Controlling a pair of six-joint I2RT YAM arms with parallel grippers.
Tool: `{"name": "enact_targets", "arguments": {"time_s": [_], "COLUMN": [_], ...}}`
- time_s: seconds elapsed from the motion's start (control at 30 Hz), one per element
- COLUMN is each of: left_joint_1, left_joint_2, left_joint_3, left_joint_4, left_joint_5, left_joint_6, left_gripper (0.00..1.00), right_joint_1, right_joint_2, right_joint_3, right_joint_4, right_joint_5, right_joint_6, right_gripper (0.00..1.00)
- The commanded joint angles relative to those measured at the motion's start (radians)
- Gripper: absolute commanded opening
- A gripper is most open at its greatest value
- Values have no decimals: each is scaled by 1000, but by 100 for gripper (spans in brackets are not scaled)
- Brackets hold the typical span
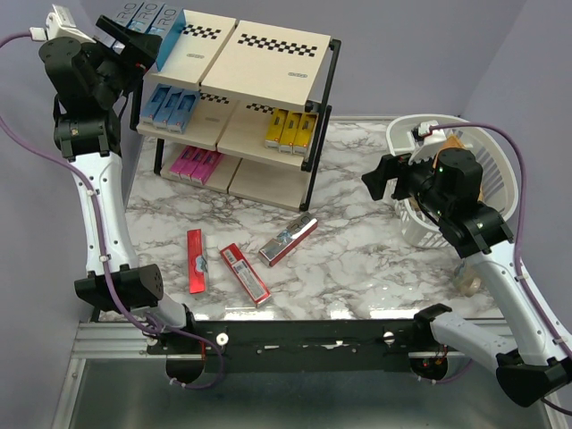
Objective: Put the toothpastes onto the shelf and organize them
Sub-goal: Adjust the toothpaste on the shelf.
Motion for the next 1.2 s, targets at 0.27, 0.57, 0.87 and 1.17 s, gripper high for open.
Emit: {"name": "enact_targets", "arguments": {"time_s": [0.27, 0.57, 0.87, 1.17], "left_joint_1": [7, 7, 9, 7], "left_joint_2": [68, 101, 131, 138], "left_joint_3": [71, 111, 138, 138], "left_joint_4": [12, 24, 35, 44], "left_joint_5": [3, 5, 2, 0], "left_joint_6": [7, 6, 7, 12], "left_gripper": [99, 99, 99, 99], "right_joint_1": [-1, -3, -3, -3], "right_joint_2": [7, 18, 21, 22], "right_joint_3": [1, 4, 11, 12], "right_joint_4": [28, 23, 22, 20], "right_joint_5": [21, 17, 20, 23], "right_joint_6": [-27, -24, -25, -21], "right_gripper": [100, 100, 100, 100]}}
